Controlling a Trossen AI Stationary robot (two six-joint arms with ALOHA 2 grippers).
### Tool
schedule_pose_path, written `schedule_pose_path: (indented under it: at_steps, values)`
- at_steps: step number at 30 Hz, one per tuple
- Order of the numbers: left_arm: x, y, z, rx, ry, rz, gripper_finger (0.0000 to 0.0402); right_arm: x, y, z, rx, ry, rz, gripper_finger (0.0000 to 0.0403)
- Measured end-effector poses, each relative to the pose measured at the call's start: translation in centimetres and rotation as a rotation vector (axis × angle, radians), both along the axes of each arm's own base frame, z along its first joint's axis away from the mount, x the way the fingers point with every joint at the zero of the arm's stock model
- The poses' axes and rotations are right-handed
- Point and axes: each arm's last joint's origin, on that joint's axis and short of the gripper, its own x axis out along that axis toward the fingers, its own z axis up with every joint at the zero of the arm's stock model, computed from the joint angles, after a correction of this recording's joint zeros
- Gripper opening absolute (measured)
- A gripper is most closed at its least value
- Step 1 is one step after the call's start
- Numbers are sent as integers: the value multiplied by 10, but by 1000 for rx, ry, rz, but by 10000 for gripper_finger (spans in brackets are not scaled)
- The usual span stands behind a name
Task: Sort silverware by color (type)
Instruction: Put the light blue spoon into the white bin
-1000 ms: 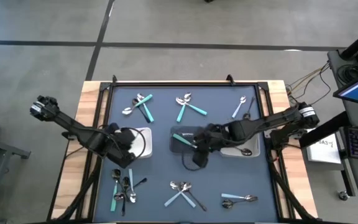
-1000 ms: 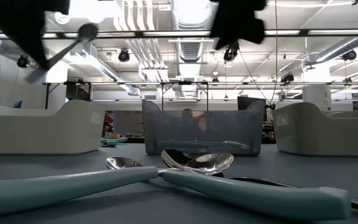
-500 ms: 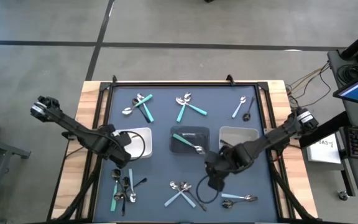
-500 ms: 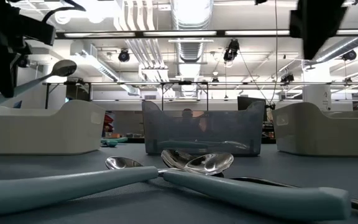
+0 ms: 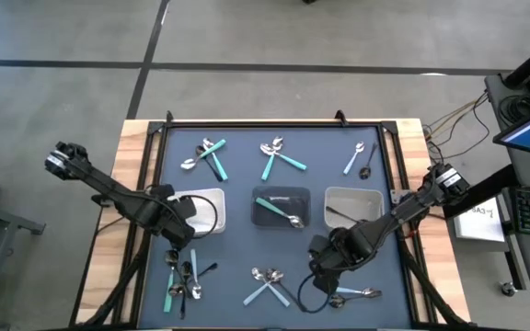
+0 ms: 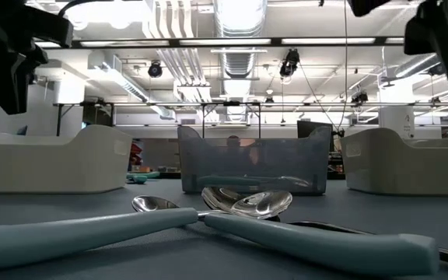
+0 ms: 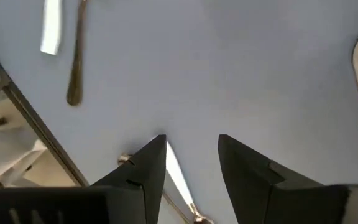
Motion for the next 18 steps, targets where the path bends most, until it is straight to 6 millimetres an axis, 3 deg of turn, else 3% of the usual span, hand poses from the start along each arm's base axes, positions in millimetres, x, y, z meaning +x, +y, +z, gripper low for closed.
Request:
schedule_pose_path:
  at_steps: [8, 18]
  values:
    - [11, -6, 18, -68, -119, 22, 138, -12, 26, -16, 112, 156, 34, 139]
    - [32, -16, 54, -135, -365, -14, 139, -13, 51, -54, 72, 248, 144, 132]
